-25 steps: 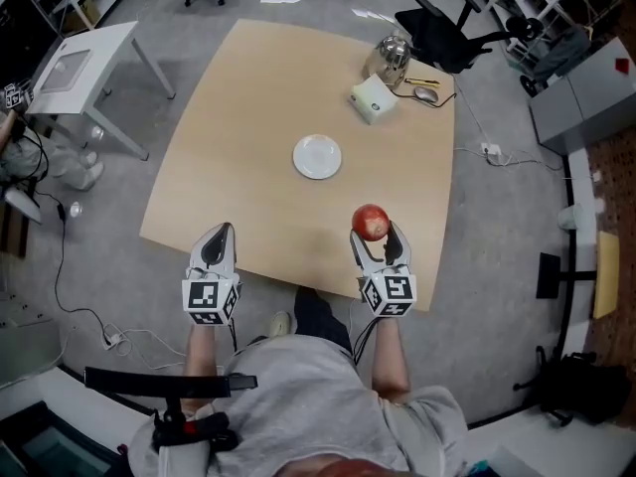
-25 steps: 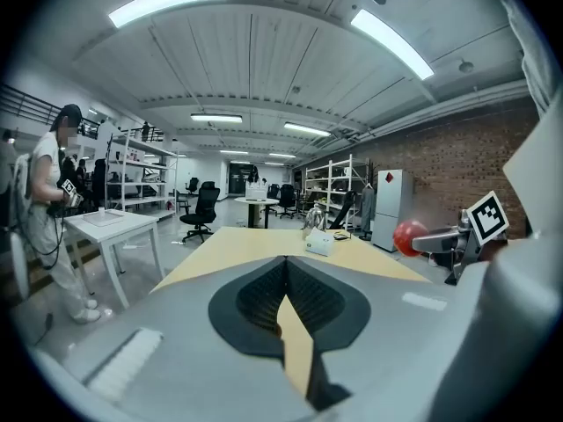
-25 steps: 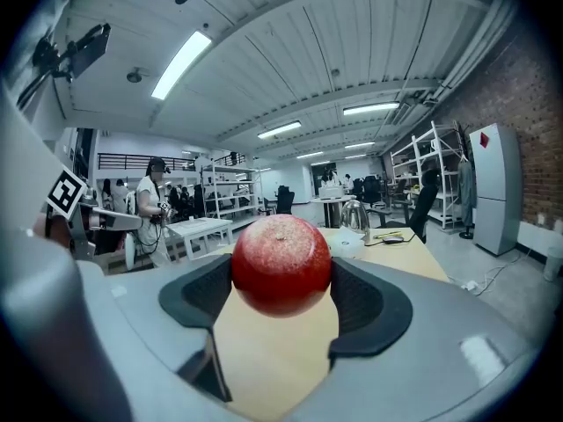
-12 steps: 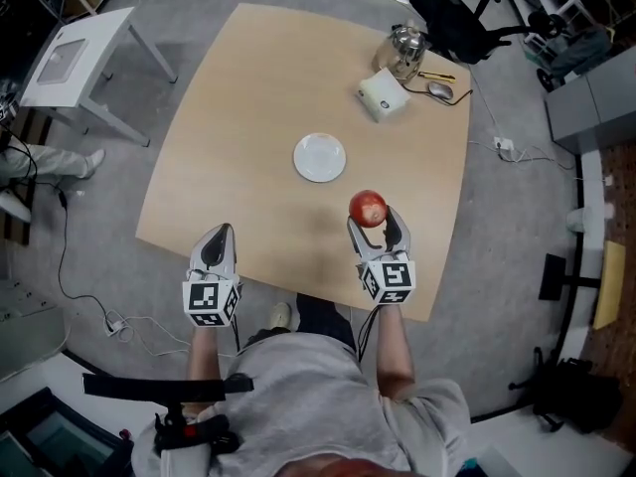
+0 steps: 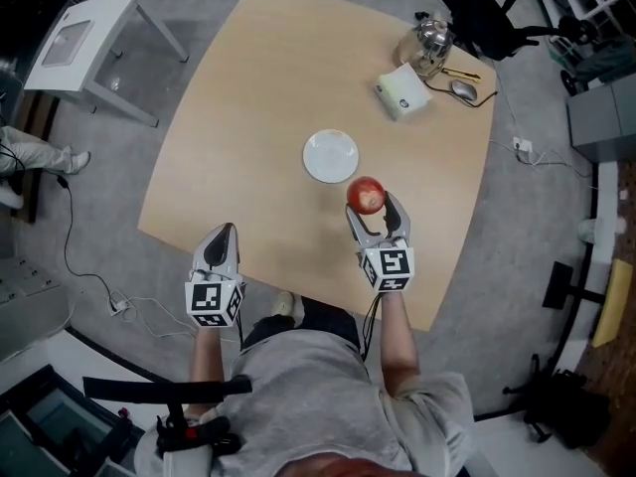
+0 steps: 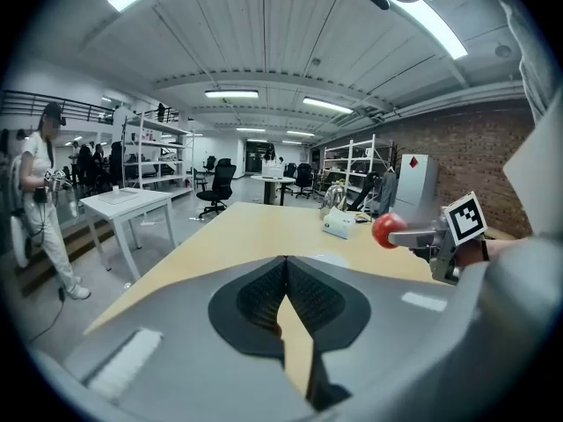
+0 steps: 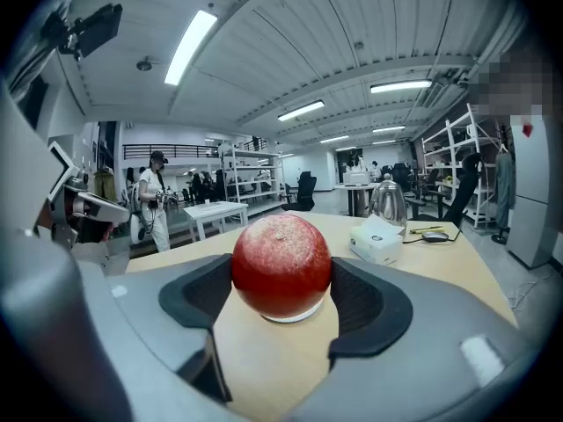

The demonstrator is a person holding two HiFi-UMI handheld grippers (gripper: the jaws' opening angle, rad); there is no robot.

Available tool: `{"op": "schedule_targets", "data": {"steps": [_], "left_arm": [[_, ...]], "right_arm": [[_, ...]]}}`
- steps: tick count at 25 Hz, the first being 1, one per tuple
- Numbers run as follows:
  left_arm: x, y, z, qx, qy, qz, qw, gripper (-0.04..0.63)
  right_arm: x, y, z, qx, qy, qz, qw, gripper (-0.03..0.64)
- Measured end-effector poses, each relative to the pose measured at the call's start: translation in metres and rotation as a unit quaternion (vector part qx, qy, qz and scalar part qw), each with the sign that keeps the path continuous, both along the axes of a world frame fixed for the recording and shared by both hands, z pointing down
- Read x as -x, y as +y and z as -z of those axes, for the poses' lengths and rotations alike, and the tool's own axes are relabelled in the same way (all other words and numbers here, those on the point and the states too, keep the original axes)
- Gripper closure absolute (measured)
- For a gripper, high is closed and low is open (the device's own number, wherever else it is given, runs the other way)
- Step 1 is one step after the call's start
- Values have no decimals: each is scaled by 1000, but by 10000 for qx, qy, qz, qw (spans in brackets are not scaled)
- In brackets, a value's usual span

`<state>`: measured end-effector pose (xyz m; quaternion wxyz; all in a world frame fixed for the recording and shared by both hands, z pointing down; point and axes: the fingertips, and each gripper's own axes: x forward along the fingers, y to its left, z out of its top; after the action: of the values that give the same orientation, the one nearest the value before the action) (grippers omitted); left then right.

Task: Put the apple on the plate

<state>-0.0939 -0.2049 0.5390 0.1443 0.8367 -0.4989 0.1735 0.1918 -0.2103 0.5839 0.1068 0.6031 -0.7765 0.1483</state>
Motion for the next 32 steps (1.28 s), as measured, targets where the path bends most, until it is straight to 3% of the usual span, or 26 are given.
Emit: {"op": "schedule_targets", "data": {"steps": [32], "left_arm": [[26,1,-31,557,-436,895,9935,577]], "right_arm": [[27,-91,-90,428,223,893,9948,259]]}}
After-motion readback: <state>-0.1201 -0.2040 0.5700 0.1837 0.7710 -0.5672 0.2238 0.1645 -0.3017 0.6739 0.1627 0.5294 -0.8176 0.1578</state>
